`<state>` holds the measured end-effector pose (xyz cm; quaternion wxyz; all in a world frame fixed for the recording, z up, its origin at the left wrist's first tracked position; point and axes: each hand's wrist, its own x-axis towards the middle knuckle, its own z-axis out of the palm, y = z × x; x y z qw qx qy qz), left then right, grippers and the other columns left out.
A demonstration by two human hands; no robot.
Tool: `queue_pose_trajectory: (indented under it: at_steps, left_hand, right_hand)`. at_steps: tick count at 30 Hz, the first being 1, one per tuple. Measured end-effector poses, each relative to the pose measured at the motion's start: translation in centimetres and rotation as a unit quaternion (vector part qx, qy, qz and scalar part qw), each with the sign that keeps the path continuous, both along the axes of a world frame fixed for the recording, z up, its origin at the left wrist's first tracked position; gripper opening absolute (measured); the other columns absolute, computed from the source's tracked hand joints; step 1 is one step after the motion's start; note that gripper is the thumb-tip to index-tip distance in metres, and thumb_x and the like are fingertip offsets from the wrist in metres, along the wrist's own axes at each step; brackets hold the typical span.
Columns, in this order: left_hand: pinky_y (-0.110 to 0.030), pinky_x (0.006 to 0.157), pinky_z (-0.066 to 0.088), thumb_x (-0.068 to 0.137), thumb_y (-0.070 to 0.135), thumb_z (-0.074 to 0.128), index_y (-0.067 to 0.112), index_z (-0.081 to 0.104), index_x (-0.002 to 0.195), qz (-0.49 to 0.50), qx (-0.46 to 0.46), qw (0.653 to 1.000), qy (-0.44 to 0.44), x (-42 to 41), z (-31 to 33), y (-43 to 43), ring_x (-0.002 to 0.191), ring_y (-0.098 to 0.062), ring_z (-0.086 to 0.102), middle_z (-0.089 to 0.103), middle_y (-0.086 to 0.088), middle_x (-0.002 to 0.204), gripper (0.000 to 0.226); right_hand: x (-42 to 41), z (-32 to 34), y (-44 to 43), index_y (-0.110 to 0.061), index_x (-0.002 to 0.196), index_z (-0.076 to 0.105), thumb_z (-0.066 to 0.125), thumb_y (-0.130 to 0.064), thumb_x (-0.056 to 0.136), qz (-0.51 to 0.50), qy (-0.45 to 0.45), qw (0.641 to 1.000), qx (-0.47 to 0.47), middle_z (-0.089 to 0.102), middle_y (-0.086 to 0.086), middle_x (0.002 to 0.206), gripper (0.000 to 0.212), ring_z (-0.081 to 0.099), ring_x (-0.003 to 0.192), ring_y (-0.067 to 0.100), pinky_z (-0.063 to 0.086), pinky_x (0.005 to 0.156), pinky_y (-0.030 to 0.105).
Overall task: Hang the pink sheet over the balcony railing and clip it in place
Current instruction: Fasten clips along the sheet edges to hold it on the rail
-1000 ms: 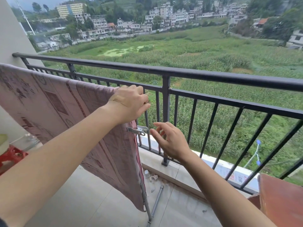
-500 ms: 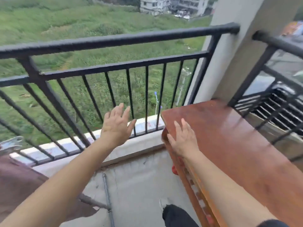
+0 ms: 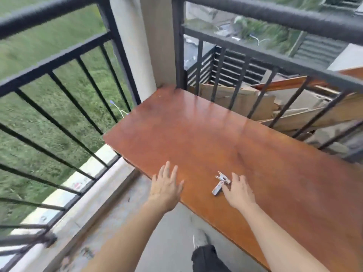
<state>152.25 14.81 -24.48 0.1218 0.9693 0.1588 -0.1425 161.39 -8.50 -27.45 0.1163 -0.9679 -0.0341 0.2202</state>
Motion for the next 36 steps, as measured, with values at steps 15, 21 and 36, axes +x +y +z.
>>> queue_pose_trajectory:
  at_steps: [15, 21, 36]
  left_hand:
    - [-0.044, 0.122, 0.010, 0.102, 0.053, 0.020, 0.022, 0.008, 0.157, 0.049, -0.115, 0.970, 0.210, 2.9, -14.8, -5.4, 0.151, -0.020, -0.008, -0.010, 0.000, 0.164, 0.064]
    - [-0.044, 0.121, 0.013, 0.102, 0.053, 0.018, 0.022, 0.009, 0.157, 0.033, -0.122, 0.963, 0.238, 2.5, -14.3, -4.3, 0.151, -0.020, -0.008, -0.010, 0.001, 0.164, 0.064]
    - [-0.045, 0.121, 0.009, 0.101, 0.049, 0.032, 0.022, 0.016, 0.155, 0.312, 0.029, 0.948, 0.051, -10.2, -1.8, 6.7, 0.151, -0.025, 0.002, 0.002, -0.005, 0.164, 0.063]
  right_hand:
    - [7.9, -10.7, 0.6, -0.013, 0.144, 0.038, 0.055, -0.050, 0.092, 0.104, 0.007, 0.994, -0.033, 0.051, 0.009, 0.132, 0.066, 0.051, 0.121, 0.029, 0.043, 0.094, 0.041]
    - [8.6, -11.0, 1.3, -0.013, 0.118, 0.061, 0.054, -0.037, 0.098, 0.168, -0.010, 0.982, -0.080, 0.058, 0.007, 0.113, 0.032, 0.060, 0.106, 0.027, 0.047, 0.082, 0.037]
    - [1.6, 0.0, 21.5, -0.016, 0.102, 0.070, 0.073, -0.025, 0.077, 0.226, 0.044, 0.927, 0.297, 0.068, 0.003, 0.092, 0.026, 0.064, 0.098, 0.027, 0.043, 0.082, 0.029]
